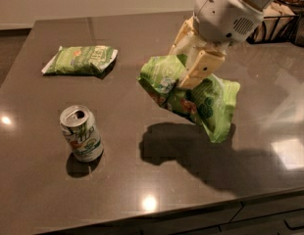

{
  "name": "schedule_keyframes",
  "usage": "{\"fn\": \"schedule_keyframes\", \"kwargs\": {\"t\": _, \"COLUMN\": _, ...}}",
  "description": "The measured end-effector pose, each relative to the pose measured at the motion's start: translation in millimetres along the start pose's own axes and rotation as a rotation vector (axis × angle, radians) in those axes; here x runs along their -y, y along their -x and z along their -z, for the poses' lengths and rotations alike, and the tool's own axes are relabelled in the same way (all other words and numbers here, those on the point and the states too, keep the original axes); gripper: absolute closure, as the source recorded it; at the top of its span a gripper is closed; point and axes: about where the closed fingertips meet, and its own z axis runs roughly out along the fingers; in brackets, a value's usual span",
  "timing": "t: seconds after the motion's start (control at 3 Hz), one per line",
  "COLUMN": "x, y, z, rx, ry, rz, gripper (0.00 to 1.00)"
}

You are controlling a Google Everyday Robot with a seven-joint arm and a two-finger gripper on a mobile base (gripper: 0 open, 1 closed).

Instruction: Pick green rice chip bag

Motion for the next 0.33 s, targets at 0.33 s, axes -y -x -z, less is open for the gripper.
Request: {"fn": "schedule_keyframes", "kwargs": {"t": 0.33, "x": 0.0, "y": 0.0, "z": 0.0, "rx": 0.000, "ry": 0.000, "rz": 0.000, "gripper": 1.00}}
